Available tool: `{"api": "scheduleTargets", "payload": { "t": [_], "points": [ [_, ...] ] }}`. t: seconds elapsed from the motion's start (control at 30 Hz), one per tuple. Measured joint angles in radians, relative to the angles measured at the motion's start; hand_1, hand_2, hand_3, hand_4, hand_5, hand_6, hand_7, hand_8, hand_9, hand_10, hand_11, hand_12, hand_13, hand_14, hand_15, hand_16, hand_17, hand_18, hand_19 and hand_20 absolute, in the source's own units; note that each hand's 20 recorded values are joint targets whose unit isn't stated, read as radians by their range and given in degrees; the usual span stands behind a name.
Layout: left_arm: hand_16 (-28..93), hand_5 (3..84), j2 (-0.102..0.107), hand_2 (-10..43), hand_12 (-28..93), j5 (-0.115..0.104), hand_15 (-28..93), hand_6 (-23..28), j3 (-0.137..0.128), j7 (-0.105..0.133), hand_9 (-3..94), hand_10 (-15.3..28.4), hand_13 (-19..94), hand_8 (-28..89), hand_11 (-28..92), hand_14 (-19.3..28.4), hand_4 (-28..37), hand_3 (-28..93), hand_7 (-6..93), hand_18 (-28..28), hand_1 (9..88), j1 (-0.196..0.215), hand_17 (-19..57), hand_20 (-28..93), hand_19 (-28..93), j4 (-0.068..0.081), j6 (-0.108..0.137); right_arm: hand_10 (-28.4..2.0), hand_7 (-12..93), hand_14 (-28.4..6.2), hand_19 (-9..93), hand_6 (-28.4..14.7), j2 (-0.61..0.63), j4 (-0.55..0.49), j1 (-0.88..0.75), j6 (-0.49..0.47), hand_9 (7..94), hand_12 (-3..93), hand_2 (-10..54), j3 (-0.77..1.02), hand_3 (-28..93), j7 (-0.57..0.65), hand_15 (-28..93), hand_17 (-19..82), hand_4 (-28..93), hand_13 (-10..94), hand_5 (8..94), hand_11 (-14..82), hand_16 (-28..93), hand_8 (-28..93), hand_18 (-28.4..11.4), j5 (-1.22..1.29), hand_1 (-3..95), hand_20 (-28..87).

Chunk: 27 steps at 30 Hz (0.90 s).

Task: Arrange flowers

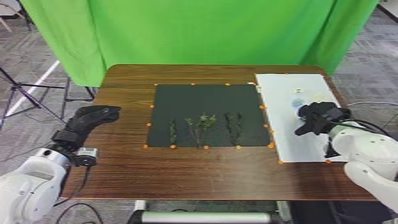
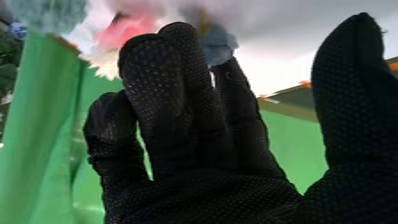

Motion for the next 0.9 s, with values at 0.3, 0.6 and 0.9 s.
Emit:
{"api": "scheduleTargets", "payload": {
  "t": [0.3,0.6,0.9],
  "points": [
    [-2,47.1,-0.001,-4.2,13,0.000,20,6.1,0.001,0.001,44.3,14.7,35,-7,23,17.9,-16.0,61,15.6,12.4,30.5,0.000,4.0,14,13,0.001,-0.003,-14.3,12,-9.1,80,-2.1,0.000,0.010,0.022,0.053,72.0,25.9,-9.5,0.025,63,0.014,54,36,-26,77,49.2,22.9,34,-5,-24.0,0.017,34.4,62],
    [-2,47.1,-0.002,-4.2,13,0.001,20,6.0,0.004,0.002,44.3,14.7,35,-7,22,17.8,-16.0,61,15.7,12.4,30.5,-0.006,4.1,14,13,0.005,-0.005,-13.8,12,-8.6,80,-2.3,-0.007,0.032,0.066,0.055,73.0,25.7,-9.5,-0.019,63,0.019,53,37,-25,78,51.3,23.2,35,-5,-23.7,0.037,34.9,61],
    [-2,47.1,-0.006,-4.1,13,0.001,20,6.0,0.005,0.002,44.4,14.7,35,-7,23,17.8,-16.0,61,15.8,12.4,30.5,-0.010,4.1,14,13,0.006,-0.011,-13.7,13,-8.5,81,-2.2,-0.034,0.081,0.076,0.044,73.6,25.6,-9.5,-0.028,63,0.028,53,37,-24,79,52.8,23.2,35,-5,-23.6,0.059,35.7,61]
  ]
}}
